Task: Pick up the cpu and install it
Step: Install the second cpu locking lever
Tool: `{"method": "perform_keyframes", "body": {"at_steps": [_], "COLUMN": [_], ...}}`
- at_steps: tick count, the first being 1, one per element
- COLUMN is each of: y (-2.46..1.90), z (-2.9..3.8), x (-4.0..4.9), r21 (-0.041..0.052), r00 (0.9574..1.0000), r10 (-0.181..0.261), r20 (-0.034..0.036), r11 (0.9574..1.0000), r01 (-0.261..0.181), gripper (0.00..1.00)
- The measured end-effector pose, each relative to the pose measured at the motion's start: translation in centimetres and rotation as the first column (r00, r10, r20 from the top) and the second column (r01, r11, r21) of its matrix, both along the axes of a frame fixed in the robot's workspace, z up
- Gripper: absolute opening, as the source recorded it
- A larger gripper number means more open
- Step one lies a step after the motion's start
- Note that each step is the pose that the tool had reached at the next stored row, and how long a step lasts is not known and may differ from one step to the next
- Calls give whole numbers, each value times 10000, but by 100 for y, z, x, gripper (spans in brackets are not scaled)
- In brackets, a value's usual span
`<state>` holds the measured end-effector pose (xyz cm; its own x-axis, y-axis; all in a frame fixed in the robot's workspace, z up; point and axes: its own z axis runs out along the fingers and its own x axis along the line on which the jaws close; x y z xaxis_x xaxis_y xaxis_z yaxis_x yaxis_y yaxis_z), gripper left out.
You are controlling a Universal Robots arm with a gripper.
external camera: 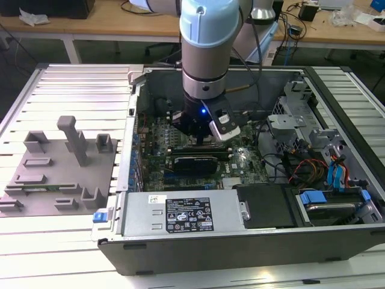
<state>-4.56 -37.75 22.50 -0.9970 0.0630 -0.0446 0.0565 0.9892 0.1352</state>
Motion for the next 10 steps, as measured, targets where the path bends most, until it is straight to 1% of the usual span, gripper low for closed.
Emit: {"method": "perform_keyframes", "body": {"at_steps": [1, 2, 3, 4, 6, 7, 9, 10], "y": [47, 118, 173, 197, 219, 224, 235, 251], "z": [0, -1, -2, -2, -2, -2, 0, 18], "x": [5, 11, 24, 51, 125, 143, 149, 149], "r21": [-1, 0, 1, 0, -1, -1, -1, 0], "r00": [10000, 10000, 10000, 10000, 10000, 10000, 10000, 10000], "r10": [1, 1, 0, 3, -1, 0, -2, 0], "r20": [0, 1, -1, 1, -2, -4, -4, -4], "r11": [10000, 10000, 10000, 10000, 10000, 10000, 10000, 10000], "r01": [-1, -1, 0, -3, 1, 0, 2, 0], "gripper": [11, 11, 11, 11, 11, 11, 11, 11]}}
